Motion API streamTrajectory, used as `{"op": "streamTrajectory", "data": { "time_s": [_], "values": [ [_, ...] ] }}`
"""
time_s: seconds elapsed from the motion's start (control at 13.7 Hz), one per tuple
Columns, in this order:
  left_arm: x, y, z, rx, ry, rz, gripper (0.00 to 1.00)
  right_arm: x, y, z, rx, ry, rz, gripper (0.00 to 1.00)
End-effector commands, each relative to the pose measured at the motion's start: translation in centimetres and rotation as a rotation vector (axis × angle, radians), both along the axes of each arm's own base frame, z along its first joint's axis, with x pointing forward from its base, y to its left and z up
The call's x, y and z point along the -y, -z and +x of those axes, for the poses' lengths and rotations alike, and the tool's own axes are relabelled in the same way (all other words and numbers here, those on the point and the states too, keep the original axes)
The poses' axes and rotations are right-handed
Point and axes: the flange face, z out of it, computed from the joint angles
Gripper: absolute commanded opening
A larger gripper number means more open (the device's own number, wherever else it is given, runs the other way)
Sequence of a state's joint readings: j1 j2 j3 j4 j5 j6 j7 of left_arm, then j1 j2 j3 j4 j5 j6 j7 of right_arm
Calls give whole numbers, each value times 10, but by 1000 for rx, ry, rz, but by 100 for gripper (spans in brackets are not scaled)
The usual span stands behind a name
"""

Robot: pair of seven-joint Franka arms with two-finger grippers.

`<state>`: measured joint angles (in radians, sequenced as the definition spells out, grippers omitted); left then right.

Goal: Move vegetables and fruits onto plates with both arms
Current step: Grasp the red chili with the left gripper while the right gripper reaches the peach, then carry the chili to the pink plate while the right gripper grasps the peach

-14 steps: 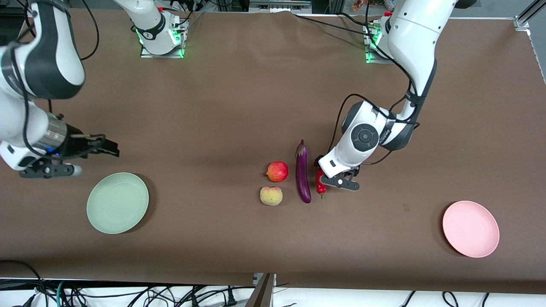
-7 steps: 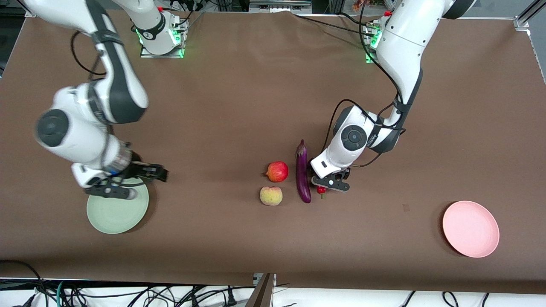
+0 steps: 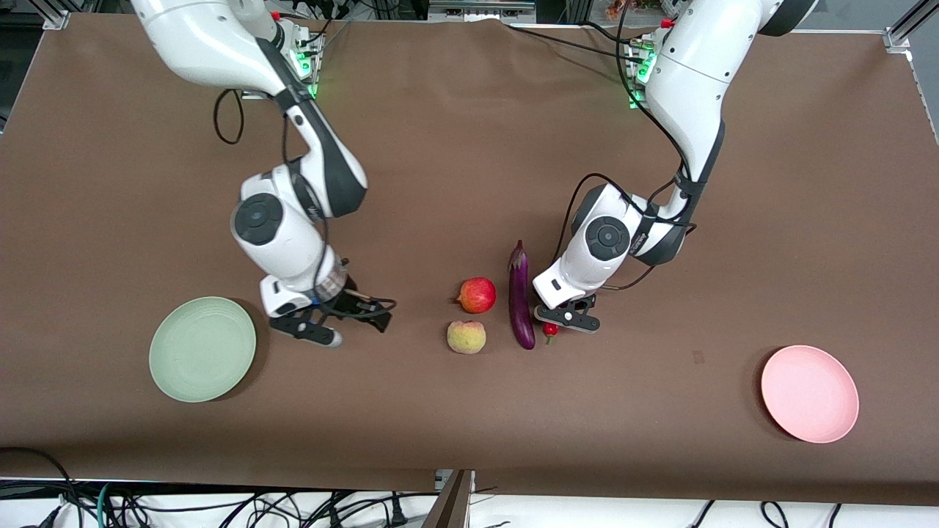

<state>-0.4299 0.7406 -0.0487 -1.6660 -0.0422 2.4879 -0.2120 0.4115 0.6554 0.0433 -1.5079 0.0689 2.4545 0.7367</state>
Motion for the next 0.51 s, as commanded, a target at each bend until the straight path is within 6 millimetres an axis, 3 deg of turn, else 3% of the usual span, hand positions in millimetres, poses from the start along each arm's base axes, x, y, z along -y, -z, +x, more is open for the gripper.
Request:
{"op": "streamTrajectory", "data": {
  "time_s": [0.0,0.15,0.44],
  "values": [
    [-22,-55,7,-48,-21,45,0,-39,16,2,37,52,45,100],
    [-63,-94,19,-65,-78,84,0,-58,32,0,66,39,63,100],
    [-173,-145,46,-22,-34,269,4,-100,66,-8,113,28,107,100]
  ]
}}
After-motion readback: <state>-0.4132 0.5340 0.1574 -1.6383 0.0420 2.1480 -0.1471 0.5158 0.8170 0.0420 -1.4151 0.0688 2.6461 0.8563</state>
